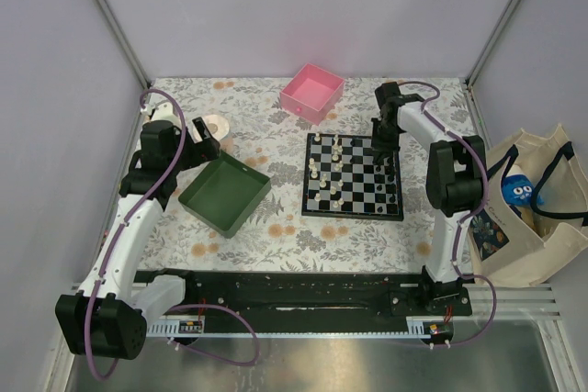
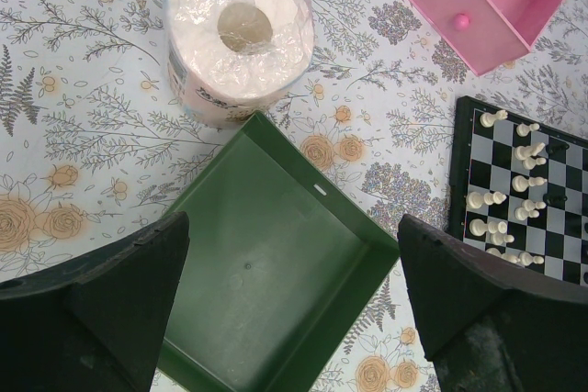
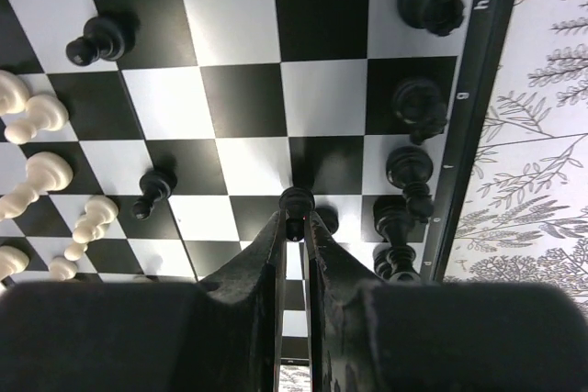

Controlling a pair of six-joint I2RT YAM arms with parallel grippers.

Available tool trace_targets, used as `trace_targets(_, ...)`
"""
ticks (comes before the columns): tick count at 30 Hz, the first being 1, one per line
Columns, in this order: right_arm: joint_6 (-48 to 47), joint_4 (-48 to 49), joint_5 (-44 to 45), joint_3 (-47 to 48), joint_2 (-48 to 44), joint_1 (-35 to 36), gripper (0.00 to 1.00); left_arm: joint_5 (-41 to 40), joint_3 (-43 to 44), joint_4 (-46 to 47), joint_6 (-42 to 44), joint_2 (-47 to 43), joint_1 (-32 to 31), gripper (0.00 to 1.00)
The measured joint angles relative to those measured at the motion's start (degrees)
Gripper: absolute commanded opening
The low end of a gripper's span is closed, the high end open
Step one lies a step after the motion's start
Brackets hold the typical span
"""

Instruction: Set up the chess pieces on the board

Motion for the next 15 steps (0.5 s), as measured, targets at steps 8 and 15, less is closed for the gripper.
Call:
trace_targets(8, 0.02, -0.02, 1.07, 1.38, 0.0, -0.76, 0.13, 0.0, 0.0, 0.0, 0.0, 0.0, 0.0, 0.99)
trace_targets(15, 0.02, -0.02, 2.12, 1.95, 0.0, -1.2, 0.14, 0.0, 0.0, 0.0, 0.0, 0.0, 0.0, 0.99)
